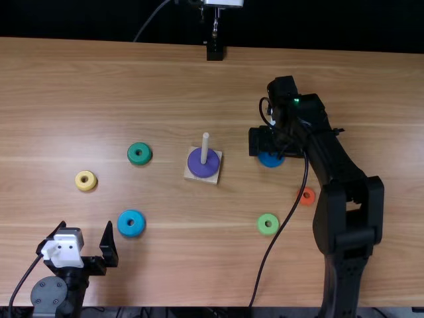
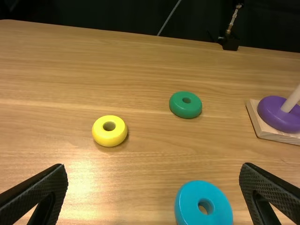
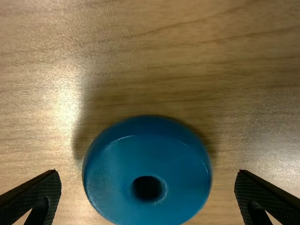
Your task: Build the Hanoi tower: stack the rings onto the peg from bottom to top in this color order: purple, dark blue, light blue, dark green, light green, yellow, orange.
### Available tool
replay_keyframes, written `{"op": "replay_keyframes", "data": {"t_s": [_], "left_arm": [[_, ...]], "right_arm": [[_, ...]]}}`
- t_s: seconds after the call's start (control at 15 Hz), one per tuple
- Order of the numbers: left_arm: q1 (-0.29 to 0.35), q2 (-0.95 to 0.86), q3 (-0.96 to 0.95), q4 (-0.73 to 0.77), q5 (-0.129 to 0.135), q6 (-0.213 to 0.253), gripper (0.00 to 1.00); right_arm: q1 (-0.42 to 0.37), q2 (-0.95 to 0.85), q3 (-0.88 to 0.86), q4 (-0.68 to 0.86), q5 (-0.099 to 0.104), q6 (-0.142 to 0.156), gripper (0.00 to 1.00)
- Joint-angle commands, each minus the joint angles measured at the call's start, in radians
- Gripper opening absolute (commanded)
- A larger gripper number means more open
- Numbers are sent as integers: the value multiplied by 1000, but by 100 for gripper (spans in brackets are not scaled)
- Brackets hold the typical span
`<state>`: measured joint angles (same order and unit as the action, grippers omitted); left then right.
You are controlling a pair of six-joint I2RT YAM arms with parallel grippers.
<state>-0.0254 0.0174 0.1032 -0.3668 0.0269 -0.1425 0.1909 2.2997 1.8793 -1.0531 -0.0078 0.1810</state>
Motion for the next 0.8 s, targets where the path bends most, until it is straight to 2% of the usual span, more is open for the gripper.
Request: {"op": "replay_keyframes", "data": {"t_s": [0.0,0.27,0.33,0.4,0.47,0.53,0.6,0.73], "left_arm": [[5,-17,-103,-79,-5,4,100],[5,-17,-103,-79,-5,4,100],[5,-17,-103,-79,-5,4,100],[5,-17,-103,-79,-5,4,100],[5,-17,-103,-79,-5,6,100],[5,-17,-103,-79,-5,4,100],[5,-17,-103,-79,-5,4,100],[5,-17,-103,-79,-5,4,100]], "right_arm": [[2,53,9,-1,-7,3,100],[2,55,17,-3,-5,5,100],[2,55,18,-1,-3,3,82],[2,55,20,-1,-3,3,50],[2,55,20,-1,-1,1,28],[4,55,18,-3,0,1,15],[4,55,18,-5,0,1,8],[4,44,26,-5,0,-2,1]]}}
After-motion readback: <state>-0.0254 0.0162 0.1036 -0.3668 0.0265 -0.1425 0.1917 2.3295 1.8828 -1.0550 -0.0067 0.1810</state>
